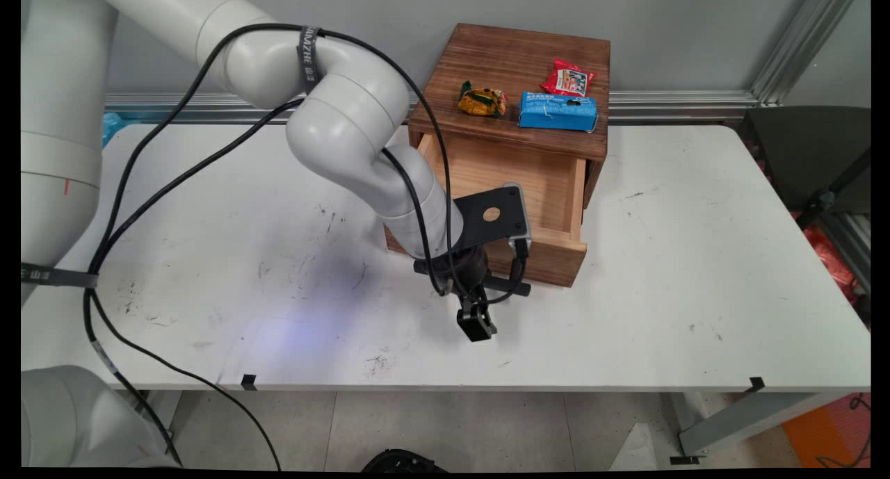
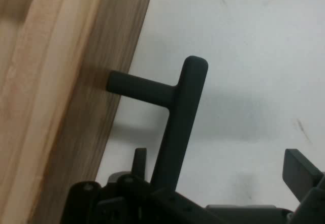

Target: Open the drawer

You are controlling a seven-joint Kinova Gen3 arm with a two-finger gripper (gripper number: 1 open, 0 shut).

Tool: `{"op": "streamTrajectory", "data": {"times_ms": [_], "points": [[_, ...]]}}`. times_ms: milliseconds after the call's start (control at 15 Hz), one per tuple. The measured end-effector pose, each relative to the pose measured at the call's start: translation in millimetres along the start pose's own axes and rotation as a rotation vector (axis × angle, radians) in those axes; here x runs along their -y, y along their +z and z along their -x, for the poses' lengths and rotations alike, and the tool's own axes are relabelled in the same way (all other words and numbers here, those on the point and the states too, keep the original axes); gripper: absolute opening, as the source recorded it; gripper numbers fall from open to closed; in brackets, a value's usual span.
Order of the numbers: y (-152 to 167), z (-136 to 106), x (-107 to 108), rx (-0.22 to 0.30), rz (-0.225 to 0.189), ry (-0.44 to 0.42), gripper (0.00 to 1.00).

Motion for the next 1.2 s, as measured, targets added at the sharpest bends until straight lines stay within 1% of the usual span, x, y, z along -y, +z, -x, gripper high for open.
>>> {"op": "streamTrajectory", "data": {"times_ms": [467, 1200], "points": [[-6.6, 4.4, -21.4, 0.012, 0.023, -0.018, 1.00], [-16.5, 12.3, -53.1, 0.029, 0.069, -0.041, 1.00]]}}
